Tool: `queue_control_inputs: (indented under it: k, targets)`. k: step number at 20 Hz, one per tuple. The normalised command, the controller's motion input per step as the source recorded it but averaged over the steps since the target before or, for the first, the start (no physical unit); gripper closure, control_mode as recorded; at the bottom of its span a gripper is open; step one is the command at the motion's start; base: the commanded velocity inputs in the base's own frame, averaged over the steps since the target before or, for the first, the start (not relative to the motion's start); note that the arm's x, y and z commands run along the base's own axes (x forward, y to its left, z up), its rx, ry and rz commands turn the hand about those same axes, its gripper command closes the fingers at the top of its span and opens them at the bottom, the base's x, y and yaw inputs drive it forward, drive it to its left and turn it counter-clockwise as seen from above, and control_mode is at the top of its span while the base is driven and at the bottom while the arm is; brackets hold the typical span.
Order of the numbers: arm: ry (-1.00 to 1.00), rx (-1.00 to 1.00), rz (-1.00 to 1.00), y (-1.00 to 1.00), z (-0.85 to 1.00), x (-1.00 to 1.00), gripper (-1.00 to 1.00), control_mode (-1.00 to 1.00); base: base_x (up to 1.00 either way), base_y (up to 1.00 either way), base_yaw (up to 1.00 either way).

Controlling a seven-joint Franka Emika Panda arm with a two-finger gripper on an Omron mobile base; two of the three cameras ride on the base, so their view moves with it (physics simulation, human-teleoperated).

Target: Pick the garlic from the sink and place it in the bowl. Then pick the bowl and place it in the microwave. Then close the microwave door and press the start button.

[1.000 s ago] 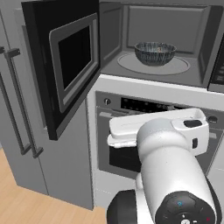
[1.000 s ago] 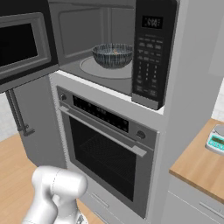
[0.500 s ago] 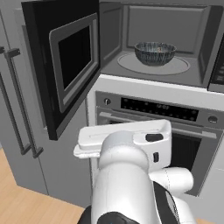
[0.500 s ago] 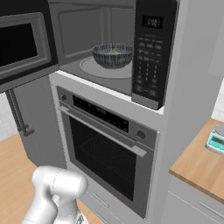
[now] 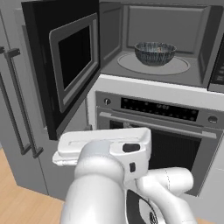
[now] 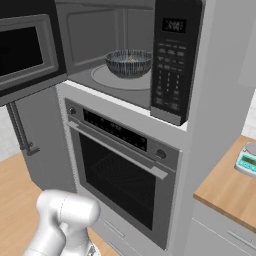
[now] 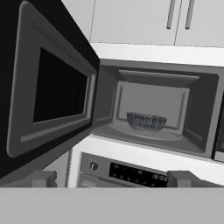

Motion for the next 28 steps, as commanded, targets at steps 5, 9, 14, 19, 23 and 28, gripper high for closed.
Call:
queue_control_inputs:
  k: [5, 9, 14, 19, 23, 28]
  targets:
    - [-0.07, 0.0, -0.04, 0.53, -0.22, 0.45, -1.0, -1.0, 0.0, 0.0, 0.0]
    - [-0.02, 0.0, -0.05, 0.58, -0.32, 0.61, -1.0, -1.0, 0.0, 0.0, 0.0]
    - [-0.06, -0.02, -0.1, 0.44, -0.22, 0.6, -1.0, -1.0, 0.0, 0.0, 0.0]
    - [-0.13, -0.04, -0.12, 0.59, -0.06, 0.23, -1.0, -1.0, 0.0, 0.0, 0.0]
    - [-0.07, 0.0, -0.09, 0.61, 0.0, 0.09, -1.0, -1.0, 0.0, 0.0, 0.0]
    - [-0.03, 0.02, -0.02, 0.47, 0.0, -0.19, -1.0, -1.0, 0.0, 0.0, 0.0]
